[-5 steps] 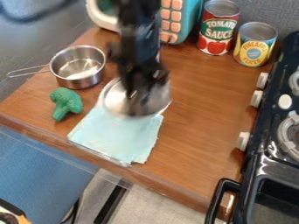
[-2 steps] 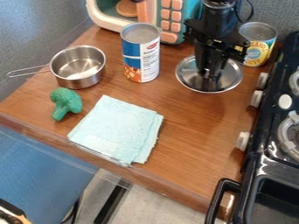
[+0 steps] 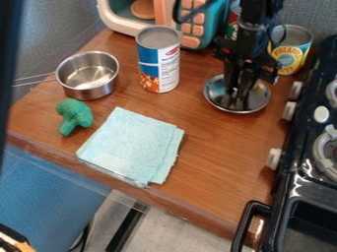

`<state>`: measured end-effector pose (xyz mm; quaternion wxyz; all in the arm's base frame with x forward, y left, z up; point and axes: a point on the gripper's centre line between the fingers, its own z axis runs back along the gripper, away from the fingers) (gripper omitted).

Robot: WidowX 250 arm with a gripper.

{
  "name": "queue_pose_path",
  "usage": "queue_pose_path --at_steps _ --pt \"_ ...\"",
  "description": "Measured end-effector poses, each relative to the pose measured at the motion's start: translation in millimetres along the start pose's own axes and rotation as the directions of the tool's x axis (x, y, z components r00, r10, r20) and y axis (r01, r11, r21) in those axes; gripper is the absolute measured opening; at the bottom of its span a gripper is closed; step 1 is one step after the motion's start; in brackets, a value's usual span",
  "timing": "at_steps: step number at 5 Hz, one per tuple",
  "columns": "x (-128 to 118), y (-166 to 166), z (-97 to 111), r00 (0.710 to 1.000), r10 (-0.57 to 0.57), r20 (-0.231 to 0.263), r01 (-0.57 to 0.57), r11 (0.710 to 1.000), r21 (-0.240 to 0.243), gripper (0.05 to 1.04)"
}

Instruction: Moves the silver lid from the top of a green cloth to the upper side of the table, tin

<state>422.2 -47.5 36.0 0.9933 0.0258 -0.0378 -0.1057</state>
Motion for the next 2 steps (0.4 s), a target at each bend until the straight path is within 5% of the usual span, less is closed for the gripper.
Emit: queue_pose_path --at_steps 2 --pt "12.5 12.4 -4.0 0.999 0.024 0.025 -0.023 1.000 -0.016 0.324"
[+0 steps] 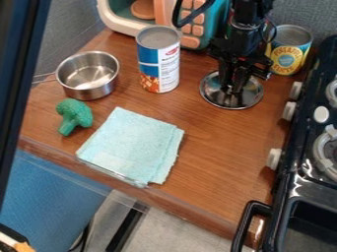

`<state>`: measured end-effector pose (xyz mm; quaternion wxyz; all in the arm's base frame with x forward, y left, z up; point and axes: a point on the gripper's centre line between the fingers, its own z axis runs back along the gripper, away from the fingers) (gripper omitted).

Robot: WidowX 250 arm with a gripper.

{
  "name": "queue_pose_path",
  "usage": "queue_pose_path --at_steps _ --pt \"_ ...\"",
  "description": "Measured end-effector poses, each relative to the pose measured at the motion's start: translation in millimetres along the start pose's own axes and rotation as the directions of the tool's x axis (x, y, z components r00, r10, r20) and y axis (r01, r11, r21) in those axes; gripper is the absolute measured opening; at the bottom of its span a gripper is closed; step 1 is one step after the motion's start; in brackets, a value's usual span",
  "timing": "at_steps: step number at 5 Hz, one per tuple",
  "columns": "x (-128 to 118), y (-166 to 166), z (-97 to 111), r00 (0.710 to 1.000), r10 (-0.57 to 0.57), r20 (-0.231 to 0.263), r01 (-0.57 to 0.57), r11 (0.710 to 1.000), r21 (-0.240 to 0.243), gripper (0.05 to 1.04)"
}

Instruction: Moves the silver lid from the top of a green cloth to the upper side of the table, tin

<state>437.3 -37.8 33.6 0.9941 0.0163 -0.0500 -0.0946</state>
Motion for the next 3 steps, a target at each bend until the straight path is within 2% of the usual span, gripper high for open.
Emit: queue_pose_path --at_steps 1,2,3 --pt "-2.9 -0.4 1.4 1.000 -0.007 -0.023 0.007 1.000 -0.003 0.617" --pt "0.4 1.9 15.9 1.000 0.006 -0.031 -0.006 1.000 0.002 0.911" --pt "2.8 0.7 43.7 1.000 -0.012 -0.015 0.012 1.000 -0.008 1.012"
